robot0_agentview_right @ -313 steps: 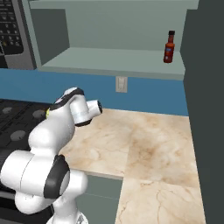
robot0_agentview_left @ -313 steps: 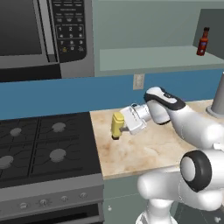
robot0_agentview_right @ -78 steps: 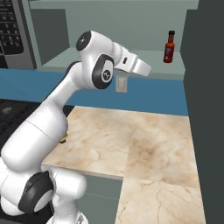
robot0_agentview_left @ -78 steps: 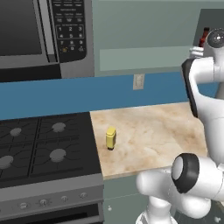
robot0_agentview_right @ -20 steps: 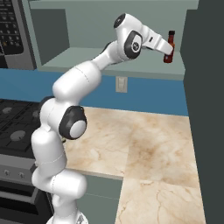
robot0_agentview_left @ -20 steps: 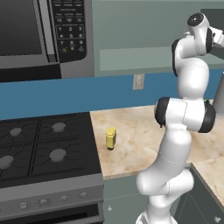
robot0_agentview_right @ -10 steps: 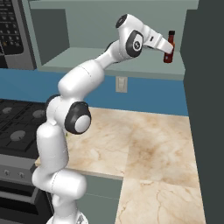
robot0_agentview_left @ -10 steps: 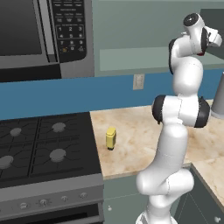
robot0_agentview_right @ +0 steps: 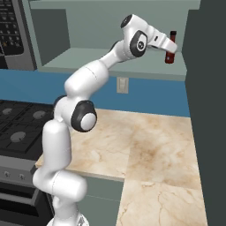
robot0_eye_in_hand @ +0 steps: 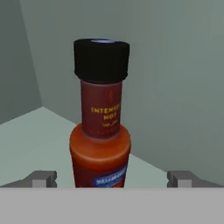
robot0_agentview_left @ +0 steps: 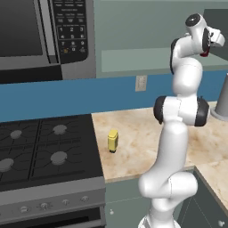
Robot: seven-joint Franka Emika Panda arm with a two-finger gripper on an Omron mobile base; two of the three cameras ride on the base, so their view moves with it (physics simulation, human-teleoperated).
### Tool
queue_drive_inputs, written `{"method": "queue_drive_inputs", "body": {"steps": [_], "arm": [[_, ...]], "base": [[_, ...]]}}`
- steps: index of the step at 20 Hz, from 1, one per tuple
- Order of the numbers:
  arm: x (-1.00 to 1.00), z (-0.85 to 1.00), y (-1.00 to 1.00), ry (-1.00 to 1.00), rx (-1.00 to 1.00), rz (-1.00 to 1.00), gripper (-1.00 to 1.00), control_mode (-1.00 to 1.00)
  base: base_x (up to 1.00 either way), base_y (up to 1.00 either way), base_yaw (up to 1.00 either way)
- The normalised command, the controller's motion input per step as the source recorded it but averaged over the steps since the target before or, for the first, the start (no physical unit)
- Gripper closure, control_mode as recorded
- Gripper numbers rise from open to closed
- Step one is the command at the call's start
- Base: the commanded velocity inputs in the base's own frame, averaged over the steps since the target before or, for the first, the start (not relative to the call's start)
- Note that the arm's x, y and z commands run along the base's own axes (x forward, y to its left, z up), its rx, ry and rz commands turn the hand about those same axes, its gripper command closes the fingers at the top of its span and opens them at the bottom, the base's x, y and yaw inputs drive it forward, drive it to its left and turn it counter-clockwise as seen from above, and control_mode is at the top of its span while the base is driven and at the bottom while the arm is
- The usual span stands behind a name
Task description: Take 2 condiments from the cabinet and move them on the counter near the stove.Make sure the condiments are lined up with each other, next to each other.
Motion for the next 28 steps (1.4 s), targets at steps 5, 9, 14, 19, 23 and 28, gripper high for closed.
{"method": "queue_drive_inputs", "body": {"steps": [5,9,14,19,23,28], "arm": [[0.13,0.00,-0.08,0.01,0.00,-0.01,-1.00,-1.00],[0.02,0.00,-0.02,0.00,0.00,-0.01,-1.00,-1.00],[0.03,0.00,-0.02,0.00,0.00,-0.01,-1.00,-1.00],[0.09,-0.01,0.00,0.00,0.00,-0.01,-1.00,-1.00],[0.04,-0.08,0.00,0.00,0.00,0.00,1.00,-1.00],[0.05,-0.07,-0.01,0.00,0.00,0.00,1.00,-1.00]], "base": [[0.00,0.00,0.00],[0.00,0.00,0.00],[0.00,0.00,0.00],[0.00,0.00,0.00],[0.00,0.00,0.00],[0.00,0.00,0.00]]}}
